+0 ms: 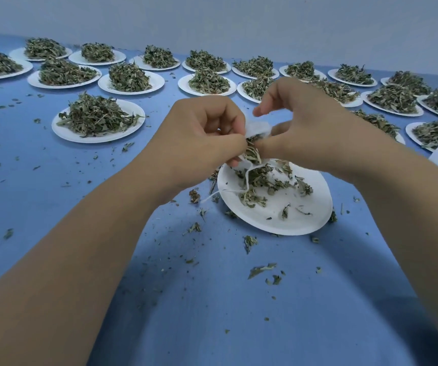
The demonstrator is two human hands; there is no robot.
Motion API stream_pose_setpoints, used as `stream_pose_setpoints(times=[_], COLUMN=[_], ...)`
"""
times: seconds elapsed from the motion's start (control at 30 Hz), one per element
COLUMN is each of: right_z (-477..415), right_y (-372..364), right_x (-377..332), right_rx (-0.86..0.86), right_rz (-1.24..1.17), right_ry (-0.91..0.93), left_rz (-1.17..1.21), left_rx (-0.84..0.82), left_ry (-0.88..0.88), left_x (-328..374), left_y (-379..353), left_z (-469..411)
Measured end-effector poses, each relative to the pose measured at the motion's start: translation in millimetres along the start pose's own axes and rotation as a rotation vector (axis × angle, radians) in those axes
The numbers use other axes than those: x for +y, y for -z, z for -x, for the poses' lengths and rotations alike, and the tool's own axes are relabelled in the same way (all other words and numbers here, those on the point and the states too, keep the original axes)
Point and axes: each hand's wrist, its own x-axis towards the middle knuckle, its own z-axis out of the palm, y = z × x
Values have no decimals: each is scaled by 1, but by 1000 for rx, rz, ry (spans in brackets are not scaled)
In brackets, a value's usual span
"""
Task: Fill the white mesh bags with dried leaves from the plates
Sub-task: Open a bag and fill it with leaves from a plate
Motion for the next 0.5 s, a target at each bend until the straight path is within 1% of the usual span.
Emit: stream_pose_setpoints(times=[0.07, 0.1, 0.13, 0.2, 0.27, 0.3, 0.4, 0.5], right_z=[-6, -8, -10, -14, -14, -14, -12, -8], right_y=[-3, -7, -11, -19, -24, -24, -20, -10], right_x=[-2, -2, -2, 0, 0, -1, -3, -6], right_rx=[-58, -54, -23, 111, 218, 233, 164, 70], right_rz=[25, 54, 113, 242, 269, 273, 255, 136], right_ry=[32, 62, 94, 145, 161, 166, 155, 101], left_rz=[19, 38, 51, 60, 47, 9, -203, -405], left_rx=[-25, -37, -46, -45, -21, 1, 125, 236], left_ry=[-21, -30, -39, -60, -77, -90, -119, -130], left_x=[0, 1, 2, 3, 4, 4, 1, -2], left_y=[0, 0, 0, 0, 1, 1, 1, 1], left_z=[1, 1, 1, 2, 3, 3, 2, 1])
